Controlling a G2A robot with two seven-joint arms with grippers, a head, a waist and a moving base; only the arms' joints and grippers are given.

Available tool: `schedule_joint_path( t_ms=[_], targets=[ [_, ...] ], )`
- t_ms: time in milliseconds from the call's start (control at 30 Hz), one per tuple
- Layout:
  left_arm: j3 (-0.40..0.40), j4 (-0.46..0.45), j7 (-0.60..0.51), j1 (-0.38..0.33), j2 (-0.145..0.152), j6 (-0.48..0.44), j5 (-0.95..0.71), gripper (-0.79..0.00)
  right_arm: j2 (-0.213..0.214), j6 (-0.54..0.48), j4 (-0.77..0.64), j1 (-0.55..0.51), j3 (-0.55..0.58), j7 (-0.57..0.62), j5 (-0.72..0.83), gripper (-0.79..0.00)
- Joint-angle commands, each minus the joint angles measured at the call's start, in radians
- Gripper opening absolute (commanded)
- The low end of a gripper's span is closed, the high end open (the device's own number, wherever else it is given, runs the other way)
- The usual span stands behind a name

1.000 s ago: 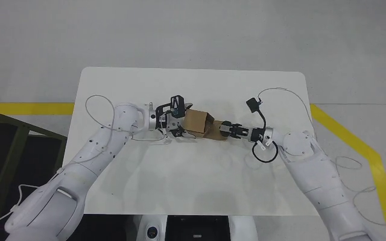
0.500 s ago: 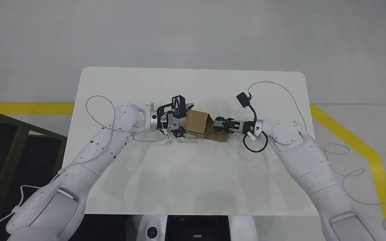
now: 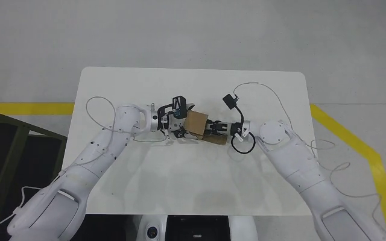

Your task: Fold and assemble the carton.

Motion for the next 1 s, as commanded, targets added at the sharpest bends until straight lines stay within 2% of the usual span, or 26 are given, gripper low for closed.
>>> schedule_joint_path(
  t_ms=[0,300,700,833,900,967],
  targets=[
    [-0.004,-0.001,0.0,0.002,0.001,-0.003,-0.001,0.0,-0.005,-0.004,0.009,0.007,-0.006,-0.002,0.001,-0.785],
    [-0.016,-0.004,-0.012,0.01,0.0,-0.011,-0.002,0.0,-0.002,-0.03,0.027,0.005,0.021,0.029,0.008,-0.785],
    [-0.032,-0.006,-0.008,0.018,-0.001,-0.007,-0.004,0.0,0.075,0.035,-0.177,-0.141,0.217,0.109,-0.035,-0.785],
    [-0.042,-0.01,-0.004,0.024,0.001,-0.003,-0.003,0.0,0.103,0.08,-0.248,-0.219,0.296,0.131,-0.06,-0.529],
    [-0.048,-0.015,0.001,0.028,0.002,0.003,-0.003,0.0,0.115,0.096,-0.279,-0.26,0.333,0.129,-0.073,-0.462],
    [-0.053,-0.017,0.003,0.032,0.003,0.004,-0.003,0.0,0.124,0.105,-0.301,-0.294,0.362,0.131,-0.077,-0.431]
  ],
)
